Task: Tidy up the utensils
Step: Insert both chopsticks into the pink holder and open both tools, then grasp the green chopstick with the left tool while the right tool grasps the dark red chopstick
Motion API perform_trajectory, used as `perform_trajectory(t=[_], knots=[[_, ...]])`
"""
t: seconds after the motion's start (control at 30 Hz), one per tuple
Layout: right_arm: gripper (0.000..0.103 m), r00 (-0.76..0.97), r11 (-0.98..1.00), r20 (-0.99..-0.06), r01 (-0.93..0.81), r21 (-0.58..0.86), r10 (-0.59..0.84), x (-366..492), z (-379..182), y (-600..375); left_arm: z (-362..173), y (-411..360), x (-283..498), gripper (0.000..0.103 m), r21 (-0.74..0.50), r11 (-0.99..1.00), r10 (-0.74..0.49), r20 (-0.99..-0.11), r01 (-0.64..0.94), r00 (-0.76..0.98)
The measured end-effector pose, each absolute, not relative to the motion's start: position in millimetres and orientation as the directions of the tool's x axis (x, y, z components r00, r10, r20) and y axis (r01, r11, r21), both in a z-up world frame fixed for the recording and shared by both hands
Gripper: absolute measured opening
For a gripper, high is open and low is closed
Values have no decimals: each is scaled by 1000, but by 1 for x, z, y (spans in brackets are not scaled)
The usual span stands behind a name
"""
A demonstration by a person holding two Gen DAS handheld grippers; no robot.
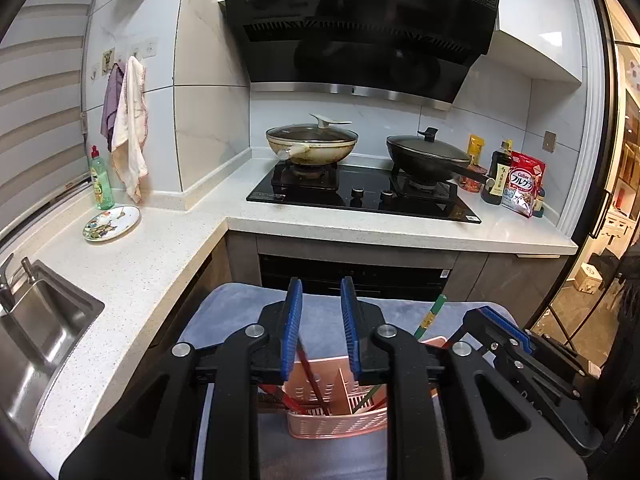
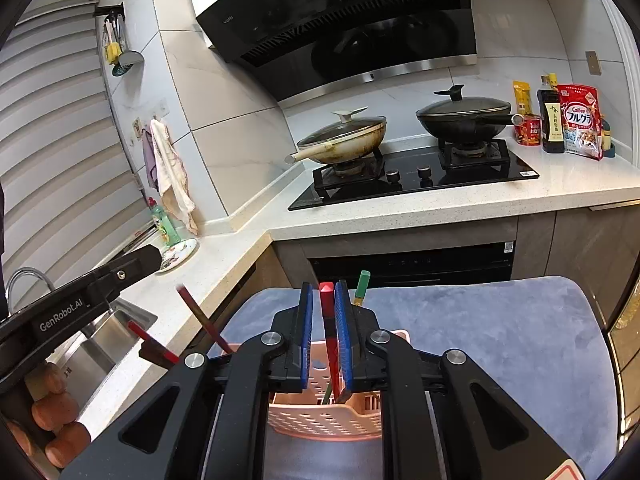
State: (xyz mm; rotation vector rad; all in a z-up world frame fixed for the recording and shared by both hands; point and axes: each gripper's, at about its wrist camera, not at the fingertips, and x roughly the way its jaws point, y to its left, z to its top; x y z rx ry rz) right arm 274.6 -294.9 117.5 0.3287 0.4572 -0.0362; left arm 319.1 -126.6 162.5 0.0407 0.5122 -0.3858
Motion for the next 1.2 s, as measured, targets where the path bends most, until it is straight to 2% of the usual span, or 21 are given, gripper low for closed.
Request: perform_trajectory(t=[0.1,0.33,0.43,0.57,0.83,1.2], knots=[[14,903,952,-427,100,290,35,265,124,-291,164,-128,312,27,-47,928,-344,-484,369,804],[14,917,958,-397,79,276,39,239,140,-282,169,-125,289,29,-22,931,-331,-470,365,818],[20,920,959,-390,72,273,42,222,143,-278,172,-123,277,33,-15,931,-330,-462,365,824],[20,917,966,-395,58,252,48,199,141,-269,174,-119,258,33,-6,930,-328,-457,366,827],[20,893,980,-447,37,198,57,150,120,-245,162,-109,219,35,17,927,-323,-466,373,824],[20,834,978,-546,37,203,82,93,70,-227,115,-84,174,35,8,931,-303,-545,366,782]])
